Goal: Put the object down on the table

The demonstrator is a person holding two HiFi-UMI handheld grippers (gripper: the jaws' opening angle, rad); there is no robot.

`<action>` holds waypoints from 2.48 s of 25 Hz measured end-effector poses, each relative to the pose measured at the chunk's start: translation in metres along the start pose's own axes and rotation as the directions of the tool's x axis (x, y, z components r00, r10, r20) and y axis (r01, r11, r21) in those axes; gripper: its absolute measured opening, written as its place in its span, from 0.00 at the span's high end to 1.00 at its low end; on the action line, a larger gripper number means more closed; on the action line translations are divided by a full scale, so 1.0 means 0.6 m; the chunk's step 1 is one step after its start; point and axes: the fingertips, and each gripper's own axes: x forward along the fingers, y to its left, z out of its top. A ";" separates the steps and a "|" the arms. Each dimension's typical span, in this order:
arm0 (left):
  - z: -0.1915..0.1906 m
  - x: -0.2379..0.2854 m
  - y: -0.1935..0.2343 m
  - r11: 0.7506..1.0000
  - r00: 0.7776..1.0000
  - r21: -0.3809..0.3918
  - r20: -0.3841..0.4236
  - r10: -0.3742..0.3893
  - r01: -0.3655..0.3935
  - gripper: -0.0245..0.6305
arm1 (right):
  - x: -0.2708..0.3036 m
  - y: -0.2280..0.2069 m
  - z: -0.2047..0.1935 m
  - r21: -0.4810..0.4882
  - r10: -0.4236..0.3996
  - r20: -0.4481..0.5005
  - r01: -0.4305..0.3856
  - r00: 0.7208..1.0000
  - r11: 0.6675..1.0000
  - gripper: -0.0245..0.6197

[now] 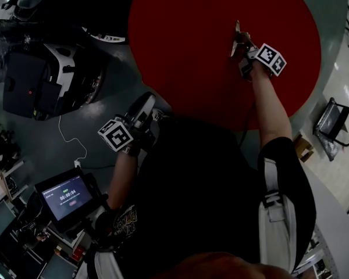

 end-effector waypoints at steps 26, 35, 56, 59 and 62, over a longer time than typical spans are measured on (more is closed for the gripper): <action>0.085 0.031 -0.175 0.844 0.823 -0.062 -0.194 -0.534 0.533 0.72 | -0.279 0.636 -0.309 -0.071 0.614 -0.107 -0.622 0.782 0.780 0.94; 0.100 -0.070 -0.167 0.742 0.737 -0.202 -0.115 -0.666 0.639 0.74 | -0.310 0.702 -0.392 -0.176 0.540 -0.018 -0.535 0.841 0.827 0.93; 0.071 -0.267 -0.277 0.460 0.388 -0.303 -0.270 -0.881 0.834 0.74 | -0.502 0.716 -0.482 -0.288 0.499 0.294 -0.422 0.815 0.859 0.79; 0.038 -0.273 -0.302 0.451 0.366 -0.317 -0.292 -0.884 0.834 0.74 | -0.528 0.726 -0.485 -0.287 0.542 0.269 -0.471 0.796 0.834 0.77; 0.006 -0.273 -0.323 0.448 0.355 -0.319 -0.311 -0.882 0.835 0.74 | -0.545 0.727 -0.486 -0.296 0.563 0.230 -0.494 0.794 0.818 0.77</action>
